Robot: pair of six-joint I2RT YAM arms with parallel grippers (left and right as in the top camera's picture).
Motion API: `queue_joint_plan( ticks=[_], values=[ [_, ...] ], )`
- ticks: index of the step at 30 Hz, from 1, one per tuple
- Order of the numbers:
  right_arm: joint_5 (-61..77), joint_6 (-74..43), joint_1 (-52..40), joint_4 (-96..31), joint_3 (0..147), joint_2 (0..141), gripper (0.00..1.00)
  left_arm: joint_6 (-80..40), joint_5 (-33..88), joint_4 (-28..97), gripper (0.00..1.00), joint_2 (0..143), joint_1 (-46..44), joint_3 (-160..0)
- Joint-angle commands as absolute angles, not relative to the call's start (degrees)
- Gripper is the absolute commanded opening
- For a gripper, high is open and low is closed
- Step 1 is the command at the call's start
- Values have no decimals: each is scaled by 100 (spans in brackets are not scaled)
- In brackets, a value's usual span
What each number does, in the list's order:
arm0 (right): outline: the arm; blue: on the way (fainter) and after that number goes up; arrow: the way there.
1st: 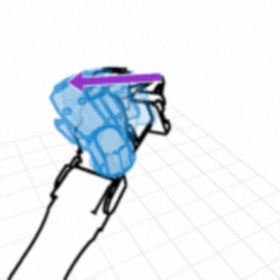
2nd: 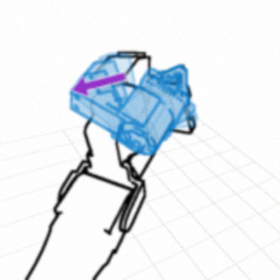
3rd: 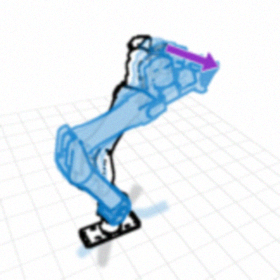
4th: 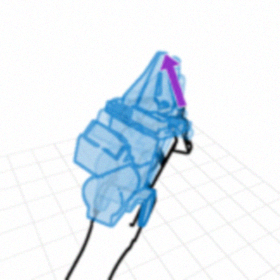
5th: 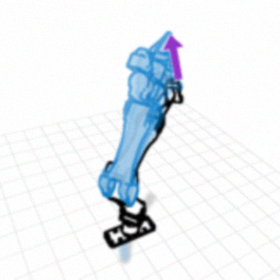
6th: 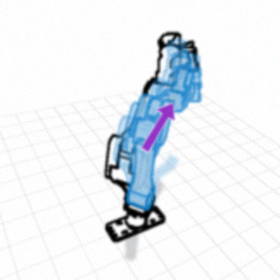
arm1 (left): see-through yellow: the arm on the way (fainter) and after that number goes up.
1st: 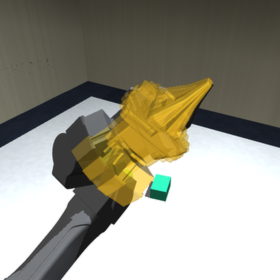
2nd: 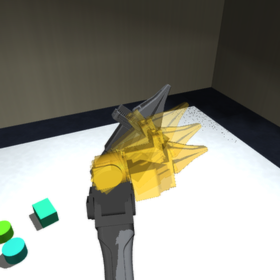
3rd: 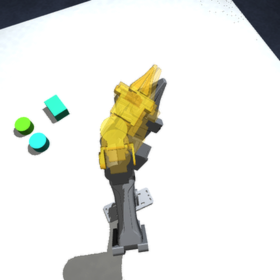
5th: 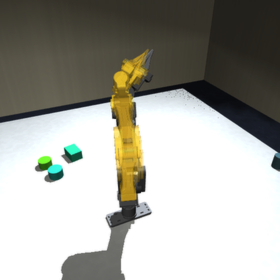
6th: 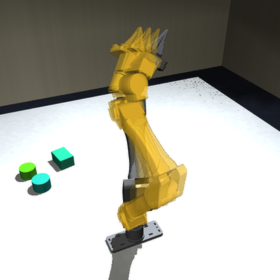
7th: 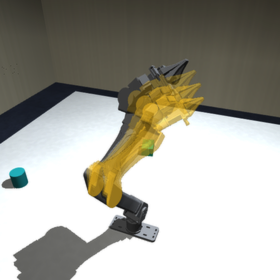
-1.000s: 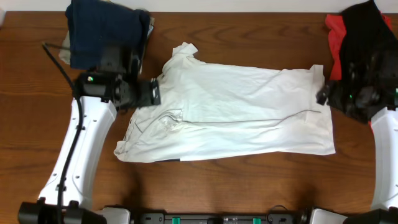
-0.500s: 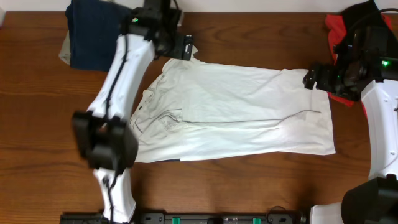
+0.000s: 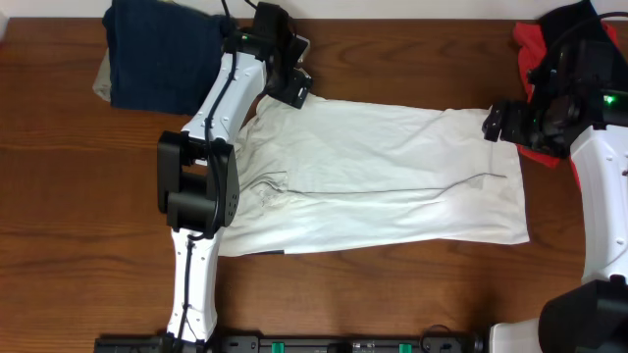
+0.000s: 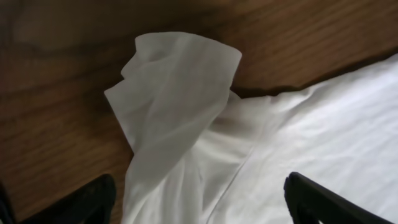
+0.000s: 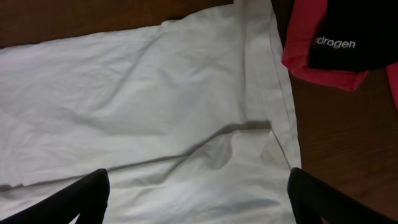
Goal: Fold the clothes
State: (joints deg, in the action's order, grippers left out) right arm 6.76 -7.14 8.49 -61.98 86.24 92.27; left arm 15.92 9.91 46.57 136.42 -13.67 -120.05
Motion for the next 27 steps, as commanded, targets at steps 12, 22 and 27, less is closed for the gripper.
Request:
queue_joint_plan(
  ticks=[12, 22, 27],
  values=[
    [624, -679, 786, -6217, 8764, 9220, 88, 1798, 941, 4486, 56, 14033, -1374, -12204],
    [624, -679, 786, -6167, 8764, 9220, 88, 1645, 819, 4353, 15, 14125, -1369, -12173],
    [624, -679, 786, -6038, 8764, 9220, 85, 1358, 499, 4292, 6, 14101, -1369, -12175]
  ],
)
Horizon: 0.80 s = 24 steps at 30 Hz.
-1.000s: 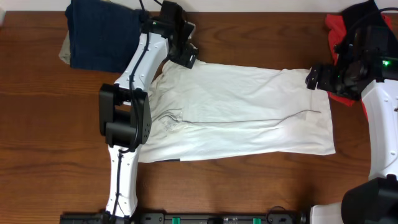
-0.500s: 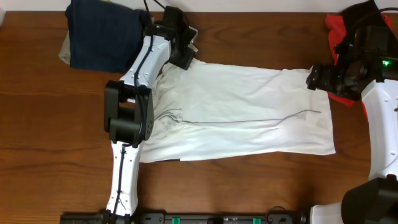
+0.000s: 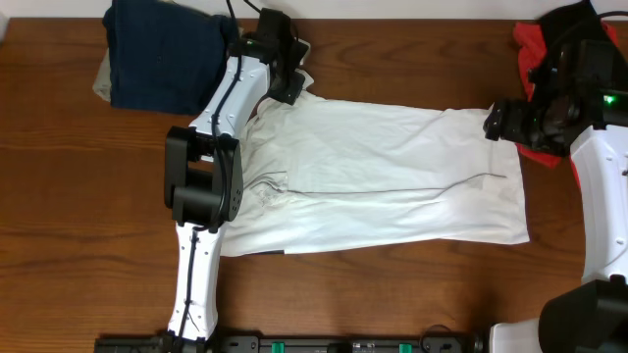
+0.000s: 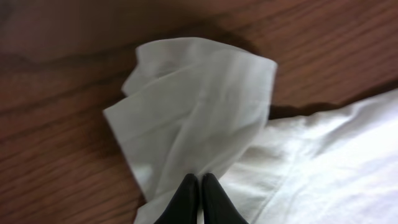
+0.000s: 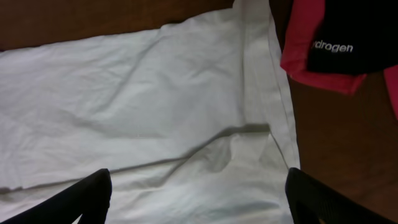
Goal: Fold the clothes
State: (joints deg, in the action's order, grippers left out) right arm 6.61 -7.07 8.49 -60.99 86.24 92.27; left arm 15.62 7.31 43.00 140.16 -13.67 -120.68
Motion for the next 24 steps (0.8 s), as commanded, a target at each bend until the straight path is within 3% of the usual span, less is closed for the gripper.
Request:
queue_joint_plan(
  ticks=[1, 24],
  values=[
    [624, -679, 786, -5988, 8764, 9220, 84, 1317, 471, 4296, 6, 14084, -1367, -12175],
    [620, -676, 786, -5651, 8731, 9227, 82, 1173, 338, 4864, 6, 13255, -1417, -12184]
  ],
)
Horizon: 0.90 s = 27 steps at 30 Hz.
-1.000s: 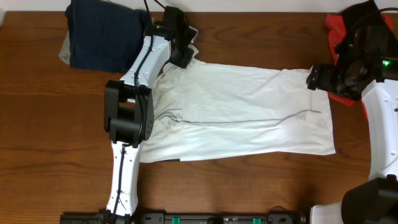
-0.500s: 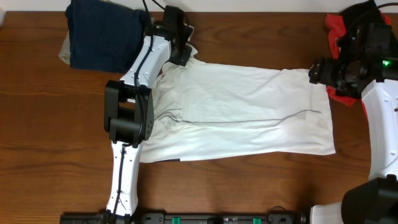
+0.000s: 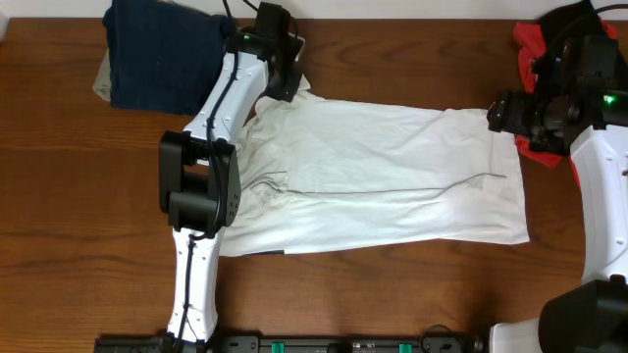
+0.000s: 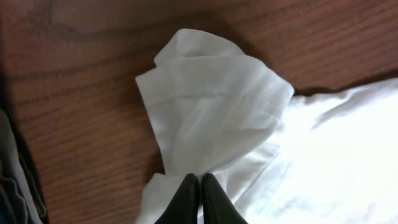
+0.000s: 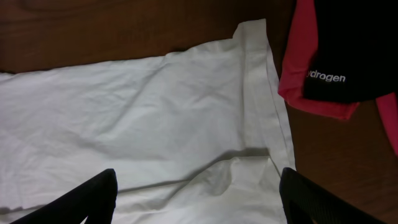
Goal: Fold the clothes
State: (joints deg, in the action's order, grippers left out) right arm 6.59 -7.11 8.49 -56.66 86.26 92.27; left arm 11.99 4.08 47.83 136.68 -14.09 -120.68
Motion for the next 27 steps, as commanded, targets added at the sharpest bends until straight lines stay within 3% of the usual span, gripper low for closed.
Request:
queue_joint_plan(
  ticks=[1, 10, 20, 25, 26, 27],
  values=[
    [620, -676, 786, -5647, 8731, 9227, 82, 1173, 338, 4925, 6, 13159, -1417, -12184],
    [622, -676, 786, -5631, 8729, 9227, 82, 1192, 340, 5819, 6, 12186, -1417, -12184],
    [600, -674, 786, -5634, 8720, 9227, 81, 1041, 338, 8031, 6, 11990, -1404, -12123],
    [602, -676, 786, -5548, 8698, 9273, 81, 895, 342, 7870, 6, 11990, -1369, -12105],
    [602, -676, 786, -5544, 8694, 9306, 81, 919, 360, 7603, 13, 11990, -1369, -12084],
    [604, -676, 786, -5548, 8691, 9347, 81, 939, 416, 7338, 43, 11990, -1378, -12046]
  ],
)
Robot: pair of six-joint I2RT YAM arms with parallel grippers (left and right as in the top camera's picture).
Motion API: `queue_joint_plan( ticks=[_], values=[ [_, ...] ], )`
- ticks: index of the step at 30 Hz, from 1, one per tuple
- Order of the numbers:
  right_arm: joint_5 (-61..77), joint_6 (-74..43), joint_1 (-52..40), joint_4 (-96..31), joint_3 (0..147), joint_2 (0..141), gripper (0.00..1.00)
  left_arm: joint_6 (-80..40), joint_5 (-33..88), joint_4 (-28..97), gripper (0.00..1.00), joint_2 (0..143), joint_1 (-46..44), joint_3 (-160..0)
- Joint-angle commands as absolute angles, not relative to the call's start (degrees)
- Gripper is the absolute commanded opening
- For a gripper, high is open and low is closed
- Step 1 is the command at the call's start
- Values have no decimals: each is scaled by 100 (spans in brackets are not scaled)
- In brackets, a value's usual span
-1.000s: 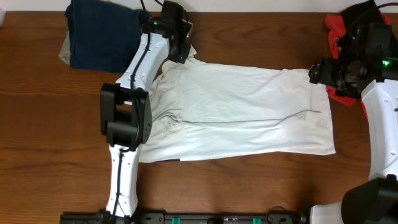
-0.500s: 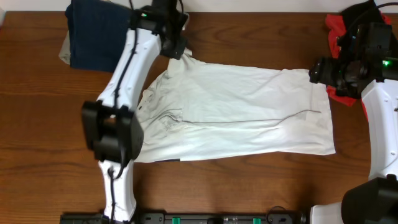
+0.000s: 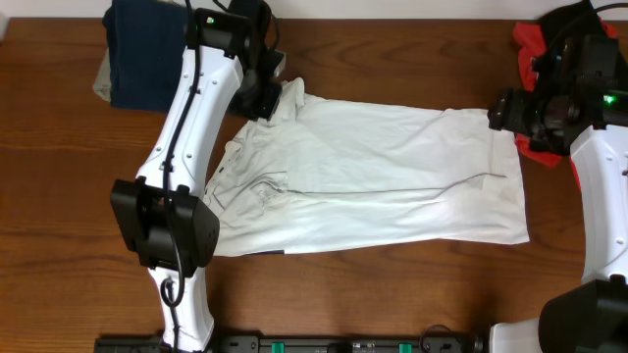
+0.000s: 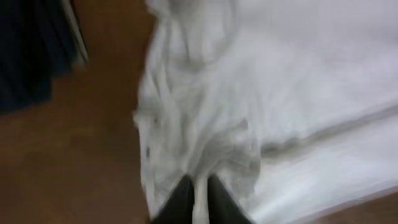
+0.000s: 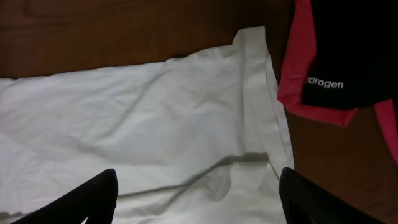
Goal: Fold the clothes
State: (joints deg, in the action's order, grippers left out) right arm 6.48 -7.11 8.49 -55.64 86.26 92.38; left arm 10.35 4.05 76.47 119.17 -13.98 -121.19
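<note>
A white shirt (image 3: pixel 392 167) lies spread across the wooden table, its left part bunched and wrinkled. My left gripper (image 3: pixel 261 98) is at the shirt's far left corner and is shut on the white sleeve (image 4: pixel 199 124), which hangs in folds from the fingers (image 4: pixel 181 199); this view is blurred. Over the shirt's far right corner my right gripper (image 3: pixel 502 110) hovers open, with nothing between its fingers (image 5: pixel 93 199). The shirt's hem edge (image 5: pixel 273 124) lies below it.
A dark navy garment (image 3: pixel 157 54) sits at the table's far left, also showing as dark cloth (image 4: pixel 31 56). A red and black garment (image 5: pixel 329 56) lies by the shirt's right edge, at the far right corner (image 3: pixel 530 39). Bare wood (image 3: pixel 78 216) surrounds the shirt.
My left gripper, still shut on the sleeve, has moved left and toward the near side, and the shirt's left part has bunched up with it. The right gripper has stayed put.
At first my left gripper was open over the crumpled sleeve at the shirt's far left corner. Then it was shut on the sleeve and held it there. Now the sleeve is drawn over the shirt's left part. The right gripper stayed open, shifting slightly farther back.
</note>
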Motion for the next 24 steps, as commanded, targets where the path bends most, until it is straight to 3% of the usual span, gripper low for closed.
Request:
queue_joint_plan(
  ticks=[1, 3, 6, 22, 24],
  values=[
    [609, -676, 786, -5572, 8691, 9397, 81, 965, 541, 6969, 63, 11992, -1387, -11983],
    [622, -676, 786, -5642, 8689, 9500, 82, 1085, 873, 6460, 86, 12031, -1391, -11878],
    [626, -676, 786, -5732, 8689, 9664, 83, 1087, 1114, 5933, 100, 12263, -1420, -11839],
    [622, -650, 786, -5771, 8689, 9828, 85, 1667, 834, 4716, 99, 13694, -1708, -11839],
    [622, -652, 786, -5763, 8689, 9828, 85, 1664, 685, 4659, 91, 13694, -1706, -11839]
  ],
)
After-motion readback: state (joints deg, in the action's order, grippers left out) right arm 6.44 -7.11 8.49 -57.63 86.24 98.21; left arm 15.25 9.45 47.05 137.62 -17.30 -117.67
